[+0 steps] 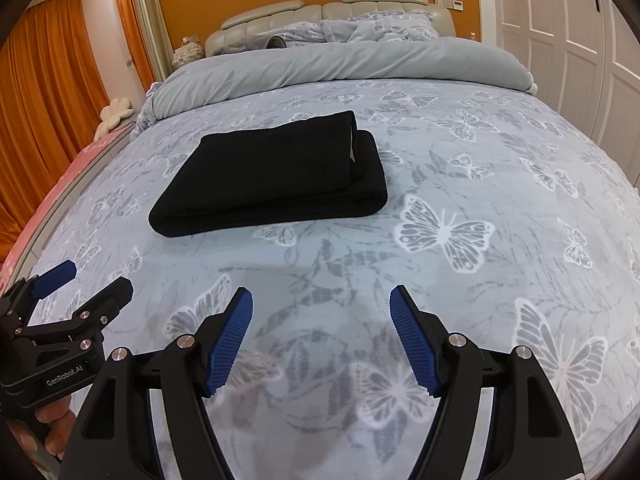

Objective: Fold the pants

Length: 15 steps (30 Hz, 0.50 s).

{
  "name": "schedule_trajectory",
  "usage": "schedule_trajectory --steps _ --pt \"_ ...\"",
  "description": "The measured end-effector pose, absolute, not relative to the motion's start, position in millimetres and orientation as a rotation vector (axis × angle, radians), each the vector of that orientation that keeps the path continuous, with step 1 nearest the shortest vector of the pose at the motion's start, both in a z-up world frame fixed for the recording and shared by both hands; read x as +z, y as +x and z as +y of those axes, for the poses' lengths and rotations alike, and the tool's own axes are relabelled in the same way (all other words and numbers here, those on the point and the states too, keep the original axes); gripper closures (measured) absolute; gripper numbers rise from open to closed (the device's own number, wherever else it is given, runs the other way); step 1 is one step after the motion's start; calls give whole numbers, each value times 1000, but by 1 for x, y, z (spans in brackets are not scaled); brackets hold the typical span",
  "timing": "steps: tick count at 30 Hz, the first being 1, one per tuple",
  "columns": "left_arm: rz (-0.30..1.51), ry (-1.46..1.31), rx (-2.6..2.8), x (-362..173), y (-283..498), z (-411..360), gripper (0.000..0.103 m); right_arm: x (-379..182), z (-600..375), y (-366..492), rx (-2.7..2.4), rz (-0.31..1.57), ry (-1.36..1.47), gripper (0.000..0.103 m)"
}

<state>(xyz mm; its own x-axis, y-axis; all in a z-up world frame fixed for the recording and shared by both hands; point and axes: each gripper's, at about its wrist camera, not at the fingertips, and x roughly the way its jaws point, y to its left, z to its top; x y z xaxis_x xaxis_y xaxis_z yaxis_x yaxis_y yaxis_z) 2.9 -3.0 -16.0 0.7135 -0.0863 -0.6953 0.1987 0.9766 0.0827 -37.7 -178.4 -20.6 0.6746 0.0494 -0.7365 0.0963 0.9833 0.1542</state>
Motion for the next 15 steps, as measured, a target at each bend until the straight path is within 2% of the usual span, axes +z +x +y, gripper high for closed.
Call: schedule_trajectory --steps 15 --pt "753 168 -153 -16 0 -6 7 -21 -177 -38 -28 831 186 34"
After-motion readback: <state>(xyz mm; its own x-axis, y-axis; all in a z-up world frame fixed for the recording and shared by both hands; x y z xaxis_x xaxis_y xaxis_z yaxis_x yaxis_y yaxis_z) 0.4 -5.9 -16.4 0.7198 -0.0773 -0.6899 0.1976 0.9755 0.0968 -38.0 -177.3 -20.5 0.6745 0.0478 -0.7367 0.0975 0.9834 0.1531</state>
